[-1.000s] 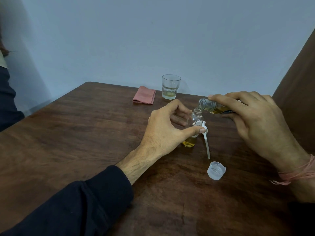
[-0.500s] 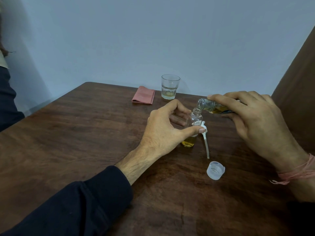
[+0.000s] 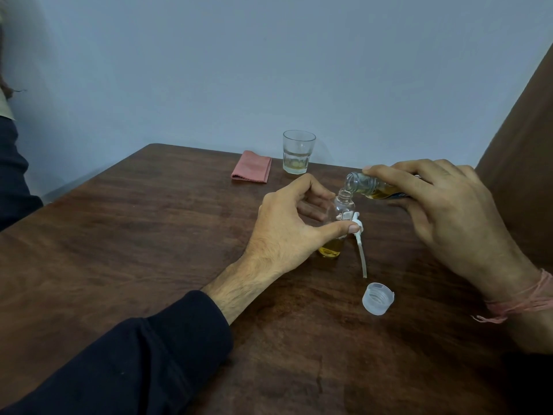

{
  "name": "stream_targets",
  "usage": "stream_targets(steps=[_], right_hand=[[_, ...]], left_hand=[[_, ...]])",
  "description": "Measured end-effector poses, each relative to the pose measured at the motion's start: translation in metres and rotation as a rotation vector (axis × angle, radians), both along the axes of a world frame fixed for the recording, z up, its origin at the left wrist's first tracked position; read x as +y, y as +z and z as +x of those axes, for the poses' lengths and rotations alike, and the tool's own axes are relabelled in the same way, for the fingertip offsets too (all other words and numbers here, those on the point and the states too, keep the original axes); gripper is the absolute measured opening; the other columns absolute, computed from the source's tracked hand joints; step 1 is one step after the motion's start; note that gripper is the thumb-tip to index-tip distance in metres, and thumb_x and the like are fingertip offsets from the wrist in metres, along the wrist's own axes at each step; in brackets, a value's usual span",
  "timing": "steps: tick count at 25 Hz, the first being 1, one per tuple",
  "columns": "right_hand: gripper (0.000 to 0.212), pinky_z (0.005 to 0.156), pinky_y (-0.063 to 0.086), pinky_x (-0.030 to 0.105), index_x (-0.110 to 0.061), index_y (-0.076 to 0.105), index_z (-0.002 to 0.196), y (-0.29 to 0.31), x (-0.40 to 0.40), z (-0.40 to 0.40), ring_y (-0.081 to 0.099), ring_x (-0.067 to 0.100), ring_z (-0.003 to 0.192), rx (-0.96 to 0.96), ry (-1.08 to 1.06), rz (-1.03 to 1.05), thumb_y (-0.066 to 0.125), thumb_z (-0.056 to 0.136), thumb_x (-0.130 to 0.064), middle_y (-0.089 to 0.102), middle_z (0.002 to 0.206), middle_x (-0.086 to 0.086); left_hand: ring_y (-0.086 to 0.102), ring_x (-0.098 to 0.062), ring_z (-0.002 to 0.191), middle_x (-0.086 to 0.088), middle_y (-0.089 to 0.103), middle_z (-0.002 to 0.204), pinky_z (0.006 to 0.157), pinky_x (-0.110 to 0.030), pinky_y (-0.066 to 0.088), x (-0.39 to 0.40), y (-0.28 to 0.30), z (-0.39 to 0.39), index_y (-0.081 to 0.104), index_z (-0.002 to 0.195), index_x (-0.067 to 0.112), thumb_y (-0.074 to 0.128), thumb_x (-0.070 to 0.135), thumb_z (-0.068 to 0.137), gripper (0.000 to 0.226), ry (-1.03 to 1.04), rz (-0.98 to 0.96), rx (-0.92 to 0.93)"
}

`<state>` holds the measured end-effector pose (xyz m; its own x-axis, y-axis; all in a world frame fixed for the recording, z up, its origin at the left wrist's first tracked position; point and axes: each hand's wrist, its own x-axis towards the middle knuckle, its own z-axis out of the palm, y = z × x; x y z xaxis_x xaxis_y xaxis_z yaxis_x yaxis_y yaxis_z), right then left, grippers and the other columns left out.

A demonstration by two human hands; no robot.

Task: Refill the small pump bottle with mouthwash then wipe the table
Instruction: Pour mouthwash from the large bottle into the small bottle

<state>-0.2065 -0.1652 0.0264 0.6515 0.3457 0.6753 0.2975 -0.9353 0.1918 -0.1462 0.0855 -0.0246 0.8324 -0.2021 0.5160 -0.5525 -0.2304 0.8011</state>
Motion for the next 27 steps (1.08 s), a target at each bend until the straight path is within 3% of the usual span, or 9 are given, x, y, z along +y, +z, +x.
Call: stream_targets(steps=[14, 20, 27], right_hand=[[0.067, 0.092, 0.046, 0.053, -0.032, 0.059, 0.157, -0.0013, -0.0037, 0.0027, 0.065, 0.035, 0.115, -0.02, 0.013, -0.007, 0.075, 0.099, -0.004, 0.071, 0.132, 0.004], [0.068, 0.092, 0.046, 0.054, -0.032, 0.058, 0.158, -0.0017, -0.0044, 0.0032, 0.065, 0.035, 0.116, -0.022, 0.013, -0.011, 0.075, 0.099, -0.002, 0.071, 0.132, 0.005], [0.07, 0.093, 0.047, 0.055, -0.031, 0.057, 0.159, -0.0017, -0.0052, 0.0046, 0.066, 0.038, 0.118, -0.02, 0.002, -0.028, 0.076, 0.098, -0.003, 0.071, 0.134, 0.008]], left_hand=[[0.083, 0.0, 0.09, 0.014, 0.084, 0.101, 0.082, -0.03, 0.07, 0.0001, -0.0001, 0.0001, 0.076, 0.105, 0.031, 0.109, 0.051, 0.07, 0.052, -0.009, -0.007, 0.01], [0.084, -0.002, 0.089, 0.013, 0.084, 0.1, 0.085, -0.038, 0.072, -0.0003, -0.0008, 0.0004, 0.076, 0.105, 0.03, 0.109, 0.05, 0.07, 0.052, -0.012, -0.017, 0.012], [0.083, 0.001, 0.089, 0.013, 0.084, 0.101, 0.083, -0.032, 0.071, -0.0002, -0.0006, 0.0007, 0.076, 0.106, 0.031, 0.109, 0.051, 0.071, 0.052, -0.012, -0.01, 0.008]])
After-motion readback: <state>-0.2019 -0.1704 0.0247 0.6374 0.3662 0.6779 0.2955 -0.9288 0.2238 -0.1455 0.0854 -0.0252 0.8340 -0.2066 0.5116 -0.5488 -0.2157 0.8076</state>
